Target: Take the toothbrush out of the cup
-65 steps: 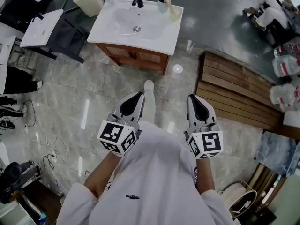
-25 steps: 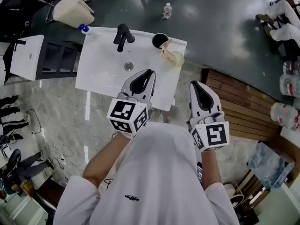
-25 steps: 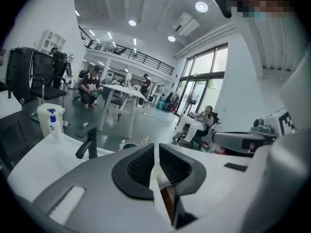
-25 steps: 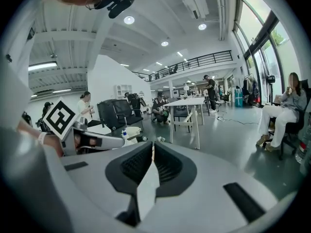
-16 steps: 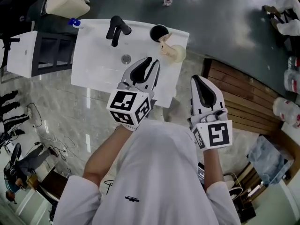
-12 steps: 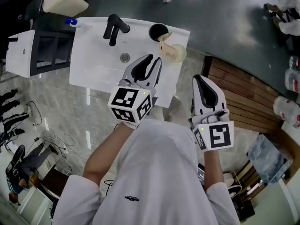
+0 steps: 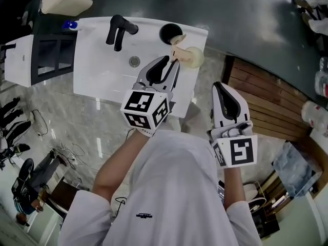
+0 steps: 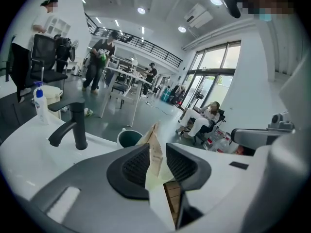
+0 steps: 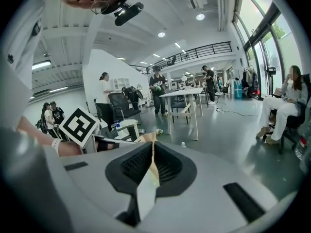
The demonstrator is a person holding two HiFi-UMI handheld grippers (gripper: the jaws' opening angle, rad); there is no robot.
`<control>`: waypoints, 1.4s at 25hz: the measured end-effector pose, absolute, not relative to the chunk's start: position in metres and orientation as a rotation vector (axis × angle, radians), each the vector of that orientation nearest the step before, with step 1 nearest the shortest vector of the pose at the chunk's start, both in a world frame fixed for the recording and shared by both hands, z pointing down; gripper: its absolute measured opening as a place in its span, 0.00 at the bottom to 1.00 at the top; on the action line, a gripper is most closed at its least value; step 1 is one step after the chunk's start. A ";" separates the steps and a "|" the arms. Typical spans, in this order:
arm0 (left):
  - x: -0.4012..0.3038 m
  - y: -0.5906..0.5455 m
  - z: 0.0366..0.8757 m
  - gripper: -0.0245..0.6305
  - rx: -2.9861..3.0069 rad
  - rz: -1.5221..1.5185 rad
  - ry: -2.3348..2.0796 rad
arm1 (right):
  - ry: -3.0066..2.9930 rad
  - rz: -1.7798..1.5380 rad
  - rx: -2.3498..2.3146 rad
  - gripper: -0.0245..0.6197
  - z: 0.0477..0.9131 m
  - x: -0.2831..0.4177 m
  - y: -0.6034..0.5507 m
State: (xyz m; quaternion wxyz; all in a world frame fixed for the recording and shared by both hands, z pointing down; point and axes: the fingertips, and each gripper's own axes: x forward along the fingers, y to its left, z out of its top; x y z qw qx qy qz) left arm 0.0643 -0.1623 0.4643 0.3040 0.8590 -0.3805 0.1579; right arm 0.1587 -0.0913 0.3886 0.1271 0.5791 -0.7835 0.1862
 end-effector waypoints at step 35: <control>0.068 -0.114 0.366 0.04 2.419 0.225 -0.969 | -2.319 0.412 1.786 0.05 0.342 0.169 -0.049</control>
